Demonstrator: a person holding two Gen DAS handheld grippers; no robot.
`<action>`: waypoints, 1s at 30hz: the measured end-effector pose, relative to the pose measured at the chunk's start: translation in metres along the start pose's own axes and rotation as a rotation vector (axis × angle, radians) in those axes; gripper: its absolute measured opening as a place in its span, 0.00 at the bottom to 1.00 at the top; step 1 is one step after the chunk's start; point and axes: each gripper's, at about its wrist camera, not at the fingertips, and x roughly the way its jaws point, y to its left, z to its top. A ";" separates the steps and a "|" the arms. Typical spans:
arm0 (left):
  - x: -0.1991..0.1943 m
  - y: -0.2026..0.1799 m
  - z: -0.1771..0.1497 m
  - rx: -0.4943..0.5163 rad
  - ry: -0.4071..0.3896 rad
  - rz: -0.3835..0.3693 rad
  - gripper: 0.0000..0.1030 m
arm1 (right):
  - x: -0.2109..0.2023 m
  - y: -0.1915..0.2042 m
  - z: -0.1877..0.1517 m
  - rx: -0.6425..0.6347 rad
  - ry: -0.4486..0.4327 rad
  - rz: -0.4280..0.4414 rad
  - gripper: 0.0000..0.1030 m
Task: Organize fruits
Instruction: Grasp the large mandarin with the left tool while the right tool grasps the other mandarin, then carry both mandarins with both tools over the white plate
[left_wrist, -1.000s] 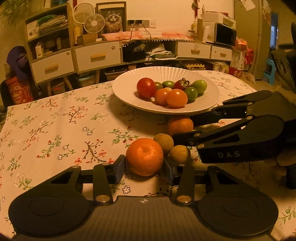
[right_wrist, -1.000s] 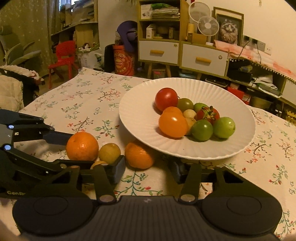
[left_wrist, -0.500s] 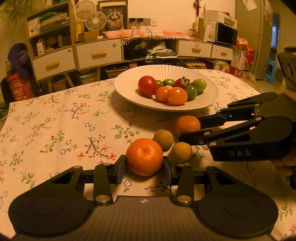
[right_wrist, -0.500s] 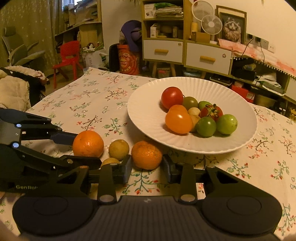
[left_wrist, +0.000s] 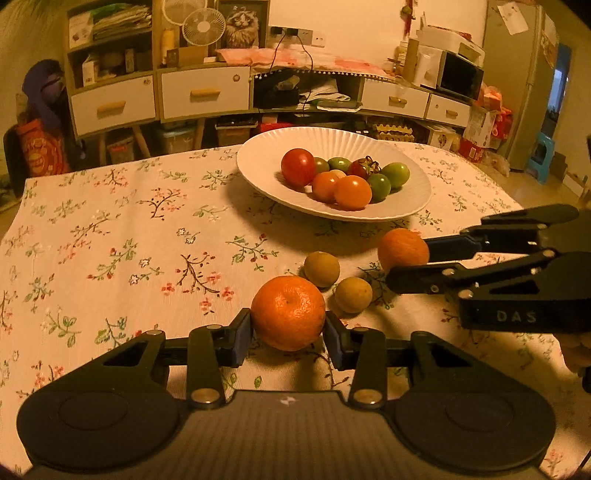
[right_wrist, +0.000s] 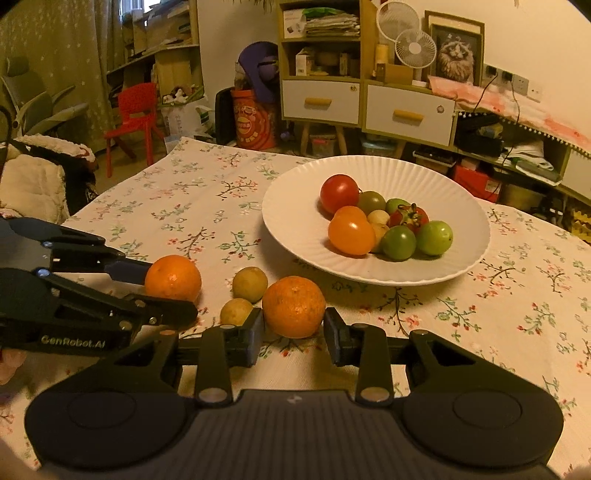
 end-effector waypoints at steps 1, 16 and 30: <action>-0.001 0.000 0.001 -0.004 0.001 0.000 0.31 | -0.001 0.000 0.001 0.000 -0.002 0.002 0.31; -0.017 -0.010 0.021 -0.032 -0.016 -0.020 0.31 | -0.019 -0.007 0.022 0.034 -0.043 0.018 0.31; -0.014 -0.012 0.040 -0.102 -0.071 -0.040 0.31 | -0.024 -0.030 0.033 0.057 -0.066 -0.021 0.31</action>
